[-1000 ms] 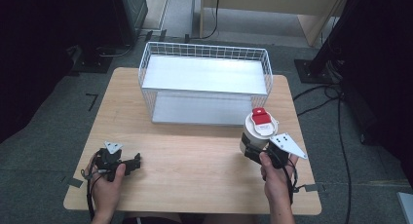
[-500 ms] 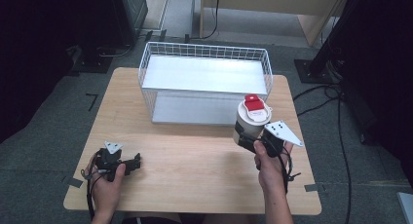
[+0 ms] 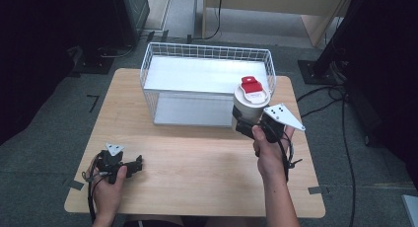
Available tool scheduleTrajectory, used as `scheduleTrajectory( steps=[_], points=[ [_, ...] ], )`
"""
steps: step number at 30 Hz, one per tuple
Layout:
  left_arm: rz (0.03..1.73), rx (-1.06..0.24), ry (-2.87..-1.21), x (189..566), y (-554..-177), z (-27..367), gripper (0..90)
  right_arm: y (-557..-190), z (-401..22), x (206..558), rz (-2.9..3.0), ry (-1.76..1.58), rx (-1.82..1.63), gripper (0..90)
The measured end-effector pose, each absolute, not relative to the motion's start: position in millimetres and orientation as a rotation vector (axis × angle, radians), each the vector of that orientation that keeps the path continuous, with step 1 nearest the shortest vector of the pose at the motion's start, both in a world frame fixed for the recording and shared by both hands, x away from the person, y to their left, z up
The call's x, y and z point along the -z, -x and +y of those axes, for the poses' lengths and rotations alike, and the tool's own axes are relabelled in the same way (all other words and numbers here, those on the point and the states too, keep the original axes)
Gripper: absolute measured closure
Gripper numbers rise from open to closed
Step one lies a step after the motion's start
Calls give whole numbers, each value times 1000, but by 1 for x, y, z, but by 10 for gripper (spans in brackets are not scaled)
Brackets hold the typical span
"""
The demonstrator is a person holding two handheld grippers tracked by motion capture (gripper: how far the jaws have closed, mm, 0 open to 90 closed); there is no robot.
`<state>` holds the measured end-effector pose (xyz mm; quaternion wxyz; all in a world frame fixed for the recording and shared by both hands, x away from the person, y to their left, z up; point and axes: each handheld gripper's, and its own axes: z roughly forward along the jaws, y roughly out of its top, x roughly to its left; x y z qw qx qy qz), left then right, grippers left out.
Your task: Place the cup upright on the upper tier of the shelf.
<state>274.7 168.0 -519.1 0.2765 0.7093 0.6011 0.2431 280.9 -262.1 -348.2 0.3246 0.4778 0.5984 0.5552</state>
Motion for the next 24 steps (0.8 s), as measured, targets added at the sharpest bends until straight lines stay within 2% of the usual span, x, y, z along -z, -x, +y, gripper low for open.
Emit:
scheduleTrajectory(
  steps=[24],
  points=[
    [1613,-654,-1906,519,-275,168,0,-335,-220,290,1533,-1180,-1503,120]
  ],
)
